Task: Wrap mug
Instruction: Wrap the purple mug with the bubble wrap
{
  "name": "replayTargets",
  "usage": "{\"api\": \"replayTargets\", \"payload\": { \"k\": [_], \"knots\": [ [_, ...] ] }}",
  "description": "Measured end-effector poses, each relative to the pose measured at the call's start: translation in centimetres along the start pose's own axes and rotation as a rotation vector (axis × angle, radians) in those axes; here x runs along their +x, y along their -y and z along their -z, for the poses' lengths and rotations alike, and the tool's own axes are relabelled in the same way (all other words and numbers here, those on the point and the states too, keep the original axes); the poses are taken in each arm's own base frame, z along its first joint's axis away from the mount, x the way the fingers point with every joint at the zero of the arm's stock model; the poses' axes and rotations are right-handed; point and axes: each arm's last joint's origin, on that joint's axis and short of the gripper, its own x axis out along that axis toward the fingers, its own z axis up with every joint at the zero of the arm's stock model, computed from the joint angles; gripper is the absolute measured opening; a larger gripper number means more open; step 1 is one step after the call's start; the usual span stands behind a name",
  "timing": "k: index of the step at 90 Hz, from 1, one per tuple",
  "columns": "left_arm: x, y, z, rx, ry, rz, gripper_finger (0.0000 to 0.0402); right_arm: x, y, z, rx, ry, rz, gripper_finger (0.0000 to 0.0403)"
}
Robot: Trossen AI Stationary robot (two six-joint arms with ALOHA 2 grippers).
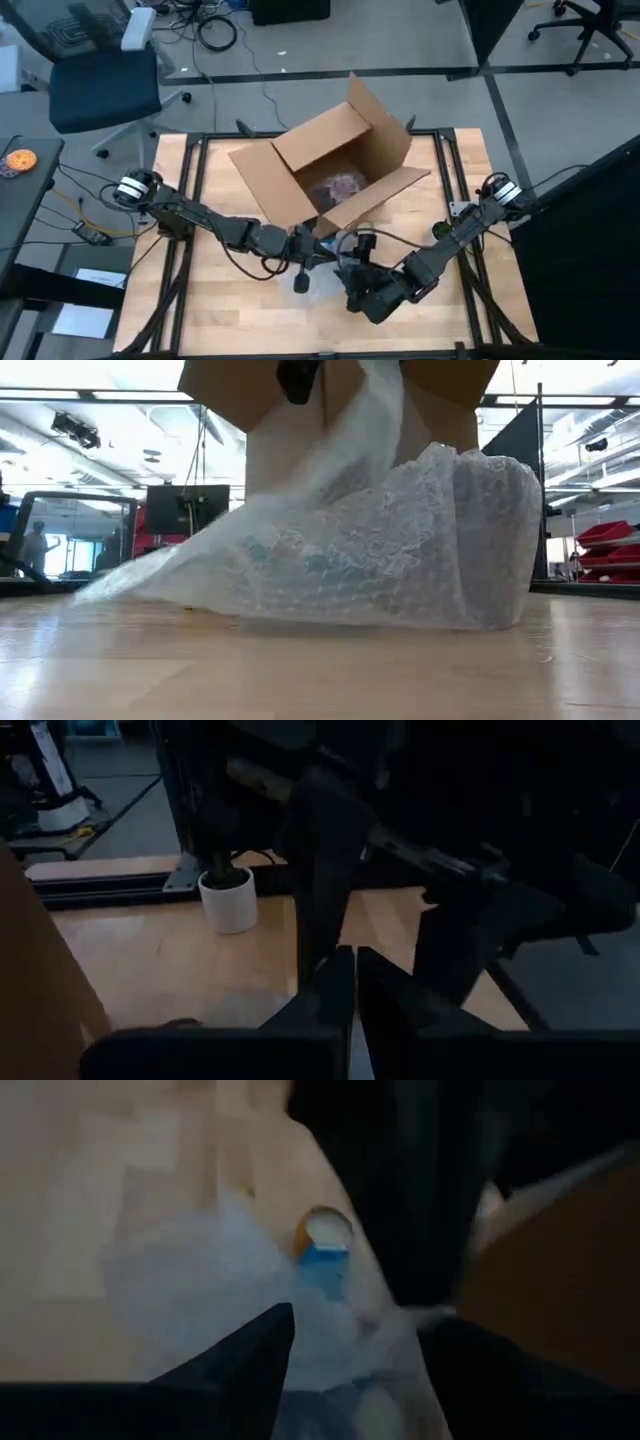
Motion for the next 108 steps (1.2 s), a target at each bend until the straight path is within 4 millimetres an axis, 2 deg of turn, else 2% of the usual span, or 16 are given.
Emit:
{"api": "replayTargets", "payload": {
  "k": [13,28,33,45,59,78,108],
  "knots": [
    [0.0,0.1,-0.2,-0.004,0.019,0.026,0.0000,0.9,0.7,0.0,0.036,-0.039,-0.033,0.0145],
    [0.0,0.1,-0.2,0.006,0.022,0.032,0.0002,1.0,1.0,0.1,0.029,-0.065,-0.044,0.0033],
    [-0.1,0.1,-0.3,0.027,0.023,0.039,0.0006,0.7,1.1,0.2,0.022,-0.073,-0.047,0.0011],
    [-1.1,0.0,-1.4,0.045,0.037,0.048,0.0033,-0.2,1.7,0.5,0.042,-0.109,-0.039,0.0003],
    [-2.4,0.0,-2.3,0.017,0.017,0.064,0.0089,-1.3,2.3,0.7,0.053,-0.125,-0.021,0.0001],
    [-3.2,1.7,0.0,-0.105,-0.258,0.208,0.0147,-2.5,3.3,0.3,0.070,-0.091,0.006,0.0000],
    [-6.0,5.4,3.6,-0.191,-0.641,0.152,0.0154,-3.2,5.2,0.7,0.152,-0.155,0.035,0.0000]
  ]
}}
